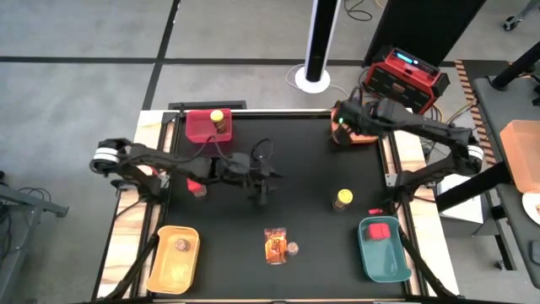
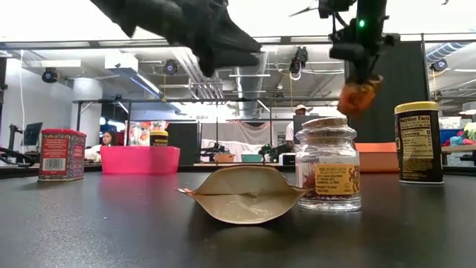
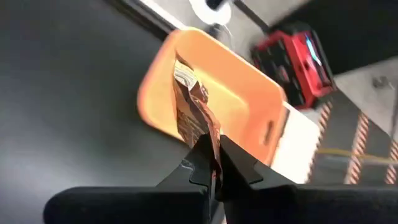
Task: Sort spices by type
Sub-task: Put the top orange seasoning bag into the orange bin
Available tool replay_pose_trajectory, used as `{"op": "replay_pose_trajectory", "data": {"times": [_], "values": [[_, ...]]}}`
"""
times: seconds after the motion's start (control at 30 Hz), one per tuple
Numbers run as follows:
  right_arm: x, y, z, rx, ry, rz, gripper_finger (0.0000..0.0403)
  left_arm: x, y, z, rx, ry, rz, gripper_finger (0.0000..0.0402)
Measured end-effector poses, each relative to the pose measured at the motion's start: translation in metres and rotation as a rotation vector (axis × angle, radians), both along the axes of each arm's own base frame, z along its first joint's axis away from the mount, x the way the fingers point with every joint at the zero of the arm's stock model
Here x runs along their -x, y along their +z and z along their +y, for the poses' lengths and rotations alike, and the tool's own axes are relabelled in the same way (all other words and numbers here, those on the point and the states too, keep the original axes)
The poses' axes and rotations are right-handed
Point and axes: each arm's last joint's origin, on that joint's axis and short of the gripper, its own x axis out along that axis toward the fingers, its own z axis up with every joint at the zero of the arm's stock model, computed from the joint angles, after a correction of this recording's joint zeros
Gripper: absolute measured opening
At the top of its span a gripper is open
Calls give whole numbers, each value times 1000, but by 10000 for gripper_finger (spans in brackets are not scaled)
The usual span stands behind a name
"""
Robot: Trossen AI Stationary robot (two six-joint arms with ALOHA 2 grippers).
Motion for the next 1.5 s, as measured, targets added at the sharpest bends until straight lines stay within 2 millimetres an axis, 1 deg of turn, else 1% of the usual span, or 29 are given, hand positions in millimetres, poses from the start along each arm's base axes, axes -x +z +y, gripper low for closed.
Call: {"op": "replay_pose_trajectory", "data": {"times": [0.1, 0.2, 0.33, 0.47, 0.57, 0.67, 0.87, 1.03, 1.27, 1.5], "values": [[8, -5, -19, -59, -47, 28, 9, 12, 15, -11, -31, 31, -8, 165], [8, -15, -36, -111, -45, 94, 9, 25, 26, -24, -94, 88, -7, 165], [1, -36, -55, -192, 32, 234, 9, 41, 42, -42, -160, 154, -39, 165], [-8, -57, -68, -278, 152, 370, 9, 51, 49, -58, -182, 147, -58, 165], [-13, -68, -73, -310, 221, 442, 9, 58, 51, -67, -196, 164, -62, 165], [-18, -76, -79, -287, 271, 517, 9, 63, 52, -74, -212, 191, -56, 165], [-27, -84, -89, -279, 476, 589, 9, 74, 57, -87, -208, 242, -77, 165], [-36, -89, -97, -248, 607, 620, 9, 86, 64, -100, -194, 208, -107, 165], [-42, -99, -104, -243, 648, 627, 9, 96, 64, -114, -173, 151, -104, 165], [-42, -105, -108, -260, 649, 637, 9, 99, 63, -118, -144, 143, -94, 165]]}}
